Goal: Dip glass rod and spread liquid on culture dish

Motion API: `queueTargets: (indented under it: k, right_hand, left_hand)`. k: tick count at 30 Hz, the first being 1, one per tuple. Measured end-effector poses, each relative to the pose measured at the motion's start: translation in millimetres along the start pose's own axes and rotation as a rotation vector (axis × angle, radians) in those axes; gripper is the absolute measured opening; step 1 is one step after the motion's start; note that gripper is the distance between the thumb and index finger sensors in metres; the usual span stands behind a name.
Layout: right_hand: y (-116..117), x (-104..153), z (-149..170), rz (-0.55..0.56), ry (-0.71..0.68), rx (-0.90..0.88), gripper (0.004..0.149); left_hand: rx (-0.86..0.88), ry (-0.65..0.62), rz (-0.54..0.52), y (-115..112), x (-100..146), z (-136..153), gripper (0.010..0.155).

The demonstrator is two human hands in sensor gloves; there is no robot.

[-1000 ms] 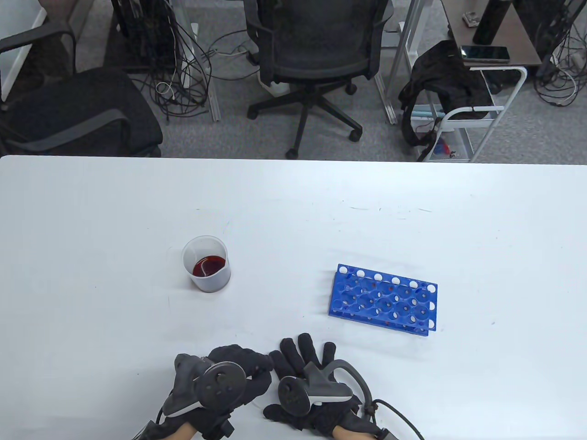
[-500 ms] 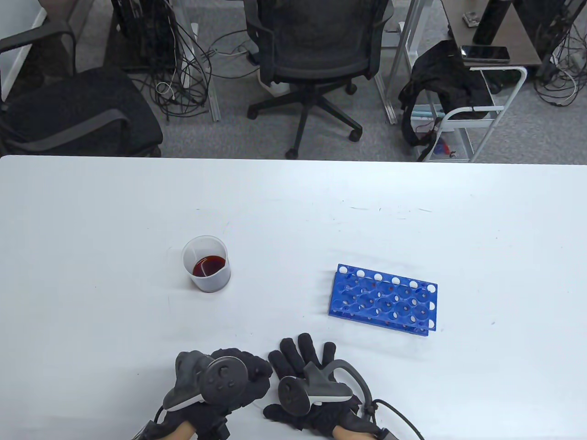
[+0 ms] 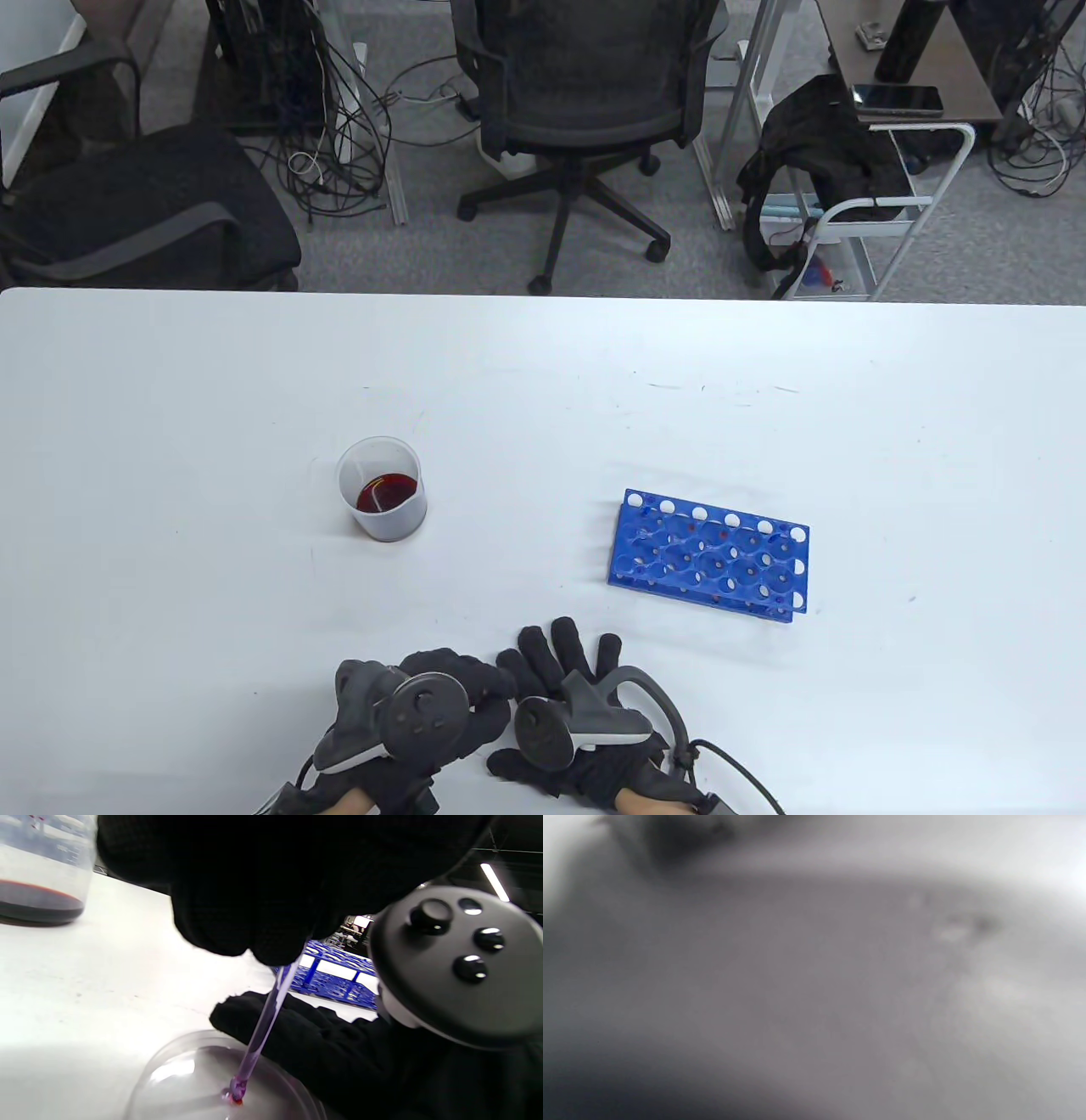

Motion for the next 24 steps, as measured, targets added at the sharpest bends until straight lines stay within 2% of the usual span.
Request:
queueTargets:
  k: [6,15,24]
  right_hand:
    - [0.0,0.0,0.0,0.000,0.000,0.000,0.102]
    - [0.0,0.0,0.0,0.000,0.000,0.000,0.102]
    - [0.0,0.0,0.0,0.000,0.000,0.000,0.102]
  left_hand:
    - [-0.016,0.030,0.013,2.4,-0.1,4.0,0.038]
    - [0.016,0.028,0.108,1.5,-0.9,8.4,0.037]
    - [0.063,0.001,0.100,-3.0,-0.9,3.8,0.038]
Point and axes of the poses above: the tracker on the back of each hand, its own z axis roughly to the little-finger side, its own x axis roughly from the fingertips to the wrist, y = z × x, the point moved 5 cm from there along -x, roughly from the wrist to the fingertips
